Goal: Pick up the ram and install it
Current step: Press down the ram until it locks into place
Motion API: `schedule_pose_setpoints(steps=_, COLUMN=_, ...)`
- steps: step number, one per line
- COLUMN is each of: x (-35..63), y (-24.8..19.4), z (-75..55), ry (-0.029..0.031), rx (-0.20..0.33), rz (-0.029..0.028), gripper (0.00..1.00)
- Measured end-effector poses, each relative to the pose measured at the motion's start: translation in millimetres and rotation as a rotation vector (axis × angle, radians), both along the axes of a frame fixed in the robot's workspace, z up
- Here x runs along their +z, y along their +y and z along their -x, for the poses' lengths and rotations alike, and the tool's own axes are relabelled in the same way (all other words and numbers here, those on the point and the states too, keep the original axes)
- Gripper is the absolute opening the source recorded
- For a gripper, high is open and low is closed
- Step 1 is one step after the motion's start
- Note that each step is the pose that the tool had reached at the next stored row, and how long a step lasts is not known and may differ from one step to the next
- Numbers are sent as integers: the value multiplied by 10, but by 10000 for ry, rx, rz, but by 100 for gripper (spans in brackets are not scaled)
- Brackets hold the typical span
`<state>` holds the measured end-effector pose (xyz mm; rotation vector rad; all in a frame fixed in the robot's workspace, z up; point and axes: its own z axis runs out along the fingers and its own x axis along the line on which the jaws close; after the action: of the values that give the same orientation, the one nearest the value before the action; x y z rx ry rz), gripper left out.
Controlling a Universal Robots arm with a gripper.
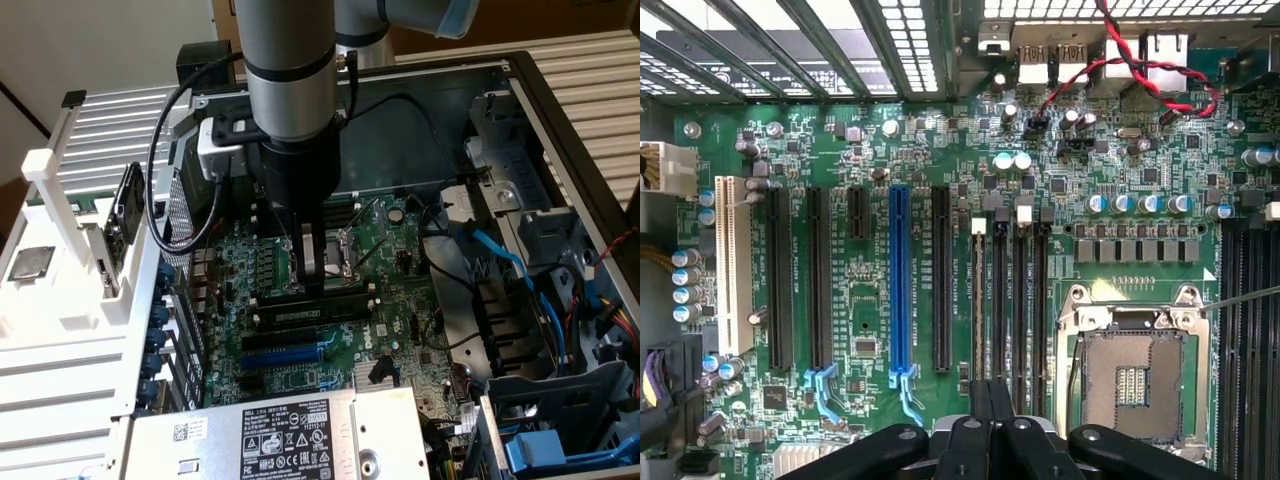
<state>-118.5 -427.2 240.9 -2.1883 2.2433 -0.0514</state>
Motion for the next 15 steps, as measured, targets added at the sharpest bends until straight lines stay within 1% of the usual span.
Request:
schedule_pose_setpoints(steps=1, x=22, y=0, z=0, ry=-1, rx=0, rz=-2, gripper=10)
schedule_pose_setpoints(steps=4, x=146, y=0, z=0, ry=-1, rx=0, rz=-1, gripper=10)
schedule_pose_setpoints(steps=8, x=153, y=0, z=0, ry=-1, rx=-10, rz=-1, gripper=10)
schedule_pose_setpoints(steps=9, x=154, y=-1, z=0, ry=0, rx=-246, rz=1, gripper=10)
schedule_pose_setpoints(steps=12, x=153, y=0, z=0, ry=-1, rx=-1199, rz=-1, gripper=10)
schedule_pose_setpoints(steps=14, x=153, y=0, z=0, ry=-1, rx=-1507, rz=0, gripper=10)
schedule_pose_setpoints(steps=15, x=153, y=0, z=0, ry=-1, rx=-1818, rz=-1, gripper=10)
